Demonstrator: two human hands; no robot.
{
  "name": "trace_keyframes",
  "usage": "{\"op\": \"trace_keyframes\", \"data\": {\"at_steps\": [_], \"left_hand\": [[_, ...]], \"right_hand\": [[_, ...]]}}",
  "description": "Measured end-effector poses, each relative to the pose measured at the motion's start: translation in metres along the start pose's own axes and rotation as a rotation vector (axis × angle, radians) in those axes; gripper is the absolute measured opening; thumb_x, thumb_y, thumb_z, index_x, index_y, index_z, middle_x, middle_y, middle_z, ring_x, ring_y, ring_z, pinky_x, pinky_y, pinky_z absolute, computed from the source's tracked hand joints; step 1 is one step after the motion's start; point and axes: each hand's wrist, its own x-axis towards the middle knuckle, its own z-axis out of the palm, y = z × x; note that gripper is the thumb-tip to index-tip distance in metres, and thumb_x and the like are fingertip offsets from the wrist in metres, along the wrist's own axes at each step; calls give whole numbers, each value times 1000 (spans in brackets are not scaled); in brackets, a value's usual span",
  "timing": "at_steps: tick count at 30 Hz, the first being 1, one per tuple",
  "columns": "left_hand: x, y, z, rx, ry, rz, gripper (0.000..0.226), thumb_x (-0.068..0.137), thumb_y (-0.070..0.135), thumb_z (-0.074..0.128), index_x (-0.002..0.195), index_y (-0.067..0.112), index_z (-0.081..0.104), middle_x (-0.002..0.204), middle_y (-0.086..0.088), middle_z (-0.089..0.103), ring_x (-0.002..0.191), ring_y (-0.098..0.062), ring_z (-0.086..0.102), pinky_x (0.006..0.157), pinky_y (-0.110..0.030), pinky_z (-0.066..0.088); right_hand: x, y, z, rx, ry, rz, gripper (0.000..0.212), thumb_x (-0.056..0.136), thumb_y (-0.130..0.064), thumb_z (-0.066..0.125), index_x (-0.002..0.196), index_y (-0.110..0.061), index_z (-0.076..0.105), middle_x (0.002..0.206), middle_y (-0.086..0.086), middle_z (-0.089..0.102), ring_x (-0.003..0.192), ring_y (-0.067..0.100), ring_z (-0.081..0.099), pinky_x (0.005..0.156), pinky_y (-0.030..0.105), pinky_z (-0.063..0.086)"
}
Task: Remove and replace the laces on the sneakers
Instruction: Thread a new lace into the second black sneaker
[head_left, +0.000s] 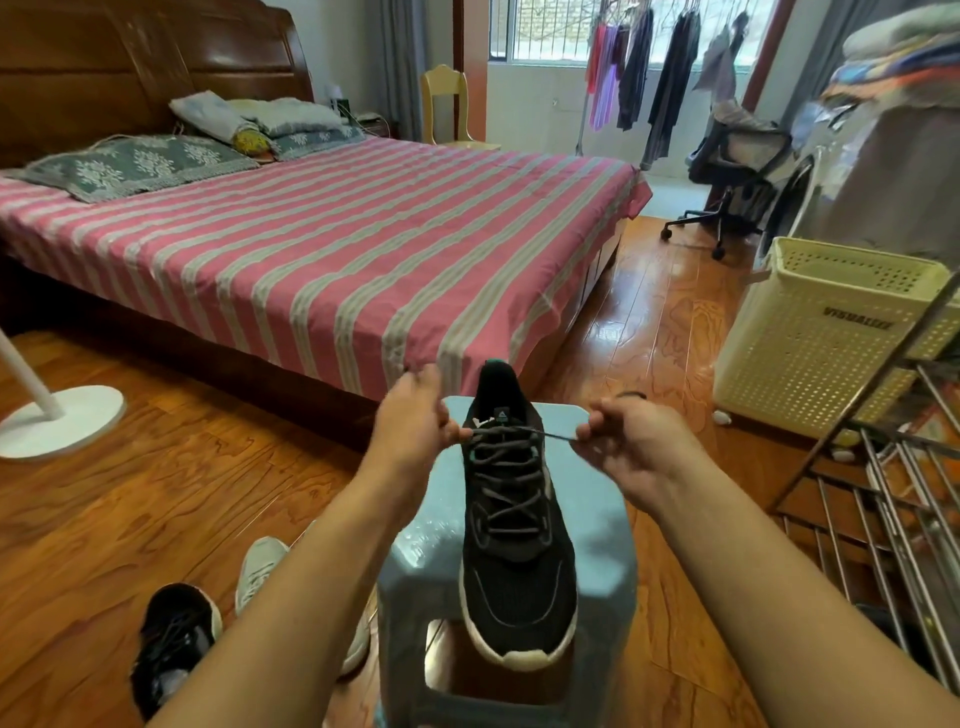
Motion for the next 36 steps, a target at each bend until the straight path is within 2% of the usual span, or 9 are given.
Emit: {"op": "trace_keyframes", "data": {"at_steps": [5,10,12,14,20,24,29,31,36], "left_hand": [[2,7,34,1086,-275,349,30,101,51,51,110,23,53,107,0,61,97,-27,62,88,-45,50],[4,3,40,1280,-331,494,26,103,22,46,104,15,71,112,-10,69,114,-34,60,95,-48,45],[9,-2,31,988,-336,363,33,93,41,49,80,26,75,91,-3,72,106,-34,66,91,-50,50],[19,-6,22,696,-354,235,44,89,61,50,81,27,78,82,1,75,96,-27,72,88,-46,54],[10,2,14,457,-492,173,53,110,16,39,75,2,76,56,9,64,57,2,59,63,-9,41],[11,6,13,408,-448,145,52,109,23,46,67,17,77,63,-4,44,66,-17,44,62,-19,38],[8,12,13,429,-446,152,32,93,27,54,74,14,76,82,-17,60,85,-24,55,82,-41,44],[6,16,12,503,-491,143,35,101,17,49,79,11,77,70,-3,60,73,-17,53,73,-33,41],[10,14,10,640,-514,138,42,97,30,53,57,16,51,66,-11,33,68,-25,28,71,-44,25]], "right_hand": [[-26,-24,35,-297,-307,-571,18,105,-11,49,106,-4,66,89,11,76,89,21,74,81,34,60],[-13,-10,50,-922,-344,-937,30,107,-30,45,109,-15,71,98,-4,75,91,9,70,80,28,52],[0,-3,39,-1195,-284,-1035,32,104,-47,37,91,-29,60,80,-10,67,77,15,62,69,34,45],[6,-5,29,-1250,-280,-982,35,103,-53,33,84,-33,54,70,-14,58,70,11,57,66,34,43],[-9,-14,21,-901,-527,-611,23,102,-15,56,121,-13,68,93,-10,66,63,-10,57,63,9,44],[-1,-6,17,-1141,-544,-725,38,96,-16,67,133,-23,64,120,-3,59,66,-1,51,69,17,43],[-8,-7,19,-864,-604,-522,41,97,-9,63,136,-23,62,93,-25,71,77,11,65,75,27,56],[-7,-9,22,-757,-544,-474,30,97,-15,64,126,-22,69,106,-9,75,98,17,71,88,40,59],[-3,-9,28,-638,-482,-416,13,93,-9,68,101,0,72,90,24,67,79,23,65,75,27,56]]}}
